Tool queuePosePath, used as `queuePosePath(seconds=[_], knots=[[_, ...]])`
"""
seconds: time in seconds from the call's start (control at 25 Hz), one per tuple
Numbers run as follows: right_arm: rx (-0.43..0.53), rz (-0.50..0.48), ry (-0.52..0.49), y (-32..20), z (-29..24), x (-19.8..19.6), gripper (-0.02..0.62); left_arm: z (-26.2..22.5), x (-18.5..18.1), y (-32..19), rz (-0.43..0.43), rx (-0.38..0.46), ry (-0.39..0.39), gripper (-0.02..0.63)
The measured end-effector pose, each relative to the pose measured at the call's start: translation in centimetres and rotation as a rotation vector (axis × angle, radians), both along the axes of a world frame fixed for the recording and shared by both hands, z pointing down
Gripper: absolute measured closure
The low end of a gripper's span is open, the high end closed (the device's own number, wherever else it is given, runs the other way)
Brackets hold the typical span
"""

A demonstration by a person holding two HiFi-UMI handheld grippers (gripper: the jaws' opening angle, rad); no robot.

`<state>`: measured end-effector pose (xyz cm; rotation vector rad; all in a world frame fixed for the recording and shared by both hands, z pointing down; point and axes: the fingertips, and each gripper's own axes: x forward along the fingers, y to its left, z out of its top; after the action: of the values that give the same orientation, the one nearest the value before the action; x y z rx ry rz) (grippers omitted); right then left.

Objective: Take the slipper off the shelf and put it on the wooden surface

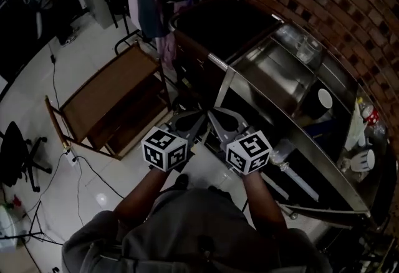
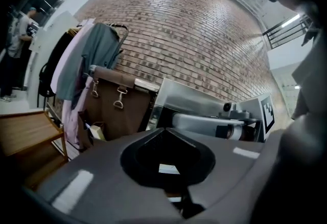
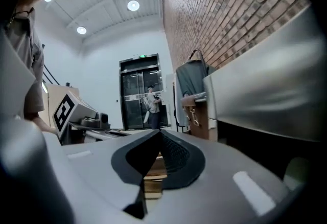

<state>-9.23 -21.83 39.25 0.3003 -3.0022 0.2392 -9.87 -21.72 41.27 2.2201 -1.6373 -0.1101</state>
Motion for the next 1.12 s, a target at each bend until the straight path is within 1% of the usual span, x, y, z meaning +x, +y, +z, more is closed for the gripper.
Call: queuePosePath(seconds=[0.2, 0.28, 0.4, 0.56, 0.68, 0.8, 0.92, 1.12], knots=[[-0.028, 0.239, 0.021, -2.4, 1.3, 5.4, 0.597, 1.3, 5.2, -2.1, 0.220, -0.026, 0.011, 0.612], [-0.038, 0.324, 0.026, -3.0, 1.8, 7.7, 0.595, 1.9, 7.2, -2.5, 0.291, -0.036, 0.011, 0.612], [-0.052, 0.436, 0.039, -3.5, 2.5, 11.4, 0.595, 2.8, 10.1, -3.0, 0.373, -0.048, 0.001, 0.612], [-0.082, 0.570, 0.063, -3.4, 4.0, 16.6, 0.595, 4.2, 13.7, -3.4, 0.455, -0.069, -0.032, 0.612], [-0.113, 0.650, 0.061, -3.6, 4.9, 19.7, 0.595, 5.5, 15.7, -3.6, 0.495, -0.078, -0.085, 0.612], [-0.126, 0.710, 0.080, -4.3, 6.2, 21.7, 0.595, 6.6, 16.7, -3.9, 0.509, -0.093, -0.100, 0.612], [-0.141, 0.747, 0.117, -5.7, 8.6, 22.6, 0.595, 7.7, 17.1, -4.1, 0.513, -0.112, -0.113, 0.612], [-0.156, 0.786, 0.221, -9.5, 13.0, 22.4, 0.504, 9.2, 16.6, -5.0, 0.498, -0.135, -0.131, 0.612]])
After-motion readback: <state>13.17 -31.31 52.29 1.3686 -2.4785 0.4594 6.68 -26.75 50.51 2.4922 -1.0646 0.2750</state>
